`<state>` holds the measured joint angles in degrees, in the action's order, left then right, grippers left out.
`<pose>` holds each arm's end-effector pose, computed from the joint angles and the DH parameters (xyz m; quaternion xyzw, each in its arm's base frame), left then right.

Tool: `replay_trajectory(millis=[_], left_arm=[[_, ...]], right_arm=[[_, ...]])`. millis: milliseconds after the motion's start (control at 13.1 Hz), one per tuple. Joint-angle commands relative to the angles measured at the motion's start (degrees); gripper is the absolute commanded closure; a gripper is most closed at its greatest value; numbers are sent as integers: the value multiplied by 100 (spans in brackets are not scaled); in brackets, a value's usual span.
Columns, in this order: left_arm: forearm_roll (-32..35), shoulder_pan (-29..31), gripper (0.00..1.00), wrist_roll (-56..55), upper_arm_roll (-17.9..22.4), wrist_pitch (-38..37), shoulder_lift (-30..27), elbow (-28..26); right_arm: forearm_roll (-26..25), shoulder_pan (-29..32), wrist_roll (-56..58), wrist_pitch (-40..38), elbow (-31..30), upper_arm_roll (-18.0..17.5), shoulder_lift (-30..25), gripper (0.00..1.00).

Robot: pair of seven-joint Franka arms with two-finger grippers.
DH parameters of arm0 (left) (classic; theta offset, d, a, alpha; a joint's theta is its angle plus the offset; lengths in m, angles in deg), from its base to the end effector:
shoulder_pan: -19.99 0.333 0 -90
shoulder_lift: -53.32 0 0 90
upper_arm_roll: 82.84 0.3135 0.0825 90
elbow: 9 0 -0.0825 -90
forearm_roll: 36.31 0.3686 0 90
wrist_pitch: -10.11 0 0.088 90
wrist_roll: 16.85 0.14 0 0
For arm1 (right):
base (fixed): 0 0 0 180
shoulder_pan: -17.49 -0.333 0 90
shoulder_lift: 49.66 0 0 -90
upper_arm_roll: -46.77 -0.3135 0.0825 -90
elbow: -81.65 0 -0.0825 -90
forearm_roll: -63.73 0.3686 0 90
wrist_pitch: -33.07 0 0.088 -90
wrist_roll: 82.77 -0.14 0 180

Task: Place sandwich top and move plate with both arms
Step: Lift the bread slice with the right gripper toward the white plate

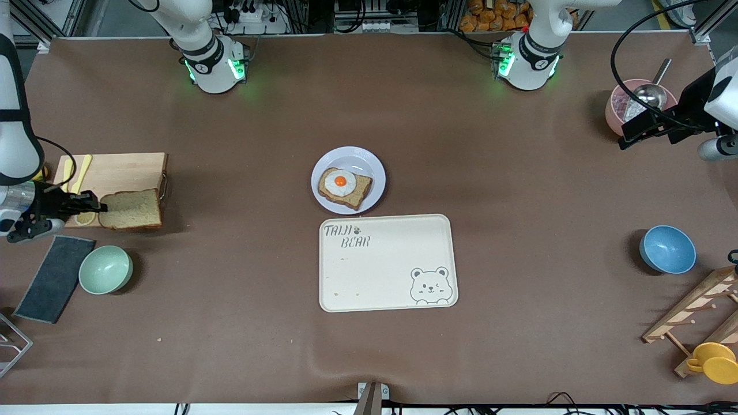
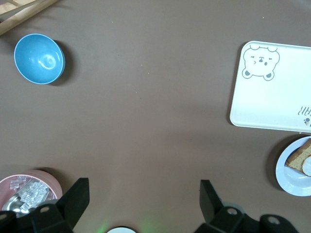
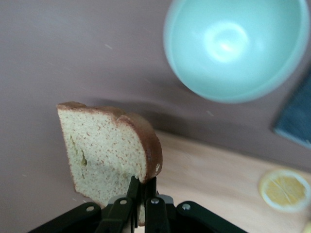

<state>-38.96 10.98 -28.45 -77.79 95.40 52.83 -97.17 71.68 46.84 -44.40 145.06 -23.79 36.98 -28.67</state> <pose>0.5251 -0.0430 0.6011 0.9974 0.0652 -0.0238 0.0204 0.5555 -0.1873 0.2906 -0.9800 -0.1264 0.0637 0.1397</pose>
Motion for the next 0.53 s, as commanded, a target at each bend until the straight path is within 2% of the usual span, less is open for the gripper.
replay_trajectory(millis=[0,152,305,457], left_arm=[[-43,-31,0,-97,-12,-66,-30,28],[-43,-40,0,-97,-21,-57,-21,37],[-43,-49,0,-97,-21,-66,-21,37],[-43,-66,0,-105,-30,-48,5,54]], right_arm=[[399,36,21,-108,67,-487,-7,100],[663,-130,13,-99,58,-760,55,100],[1145,-612,-22,-108,58,-796,55,100],[1384,-983,-372,-151,6,-805,-6,100]])
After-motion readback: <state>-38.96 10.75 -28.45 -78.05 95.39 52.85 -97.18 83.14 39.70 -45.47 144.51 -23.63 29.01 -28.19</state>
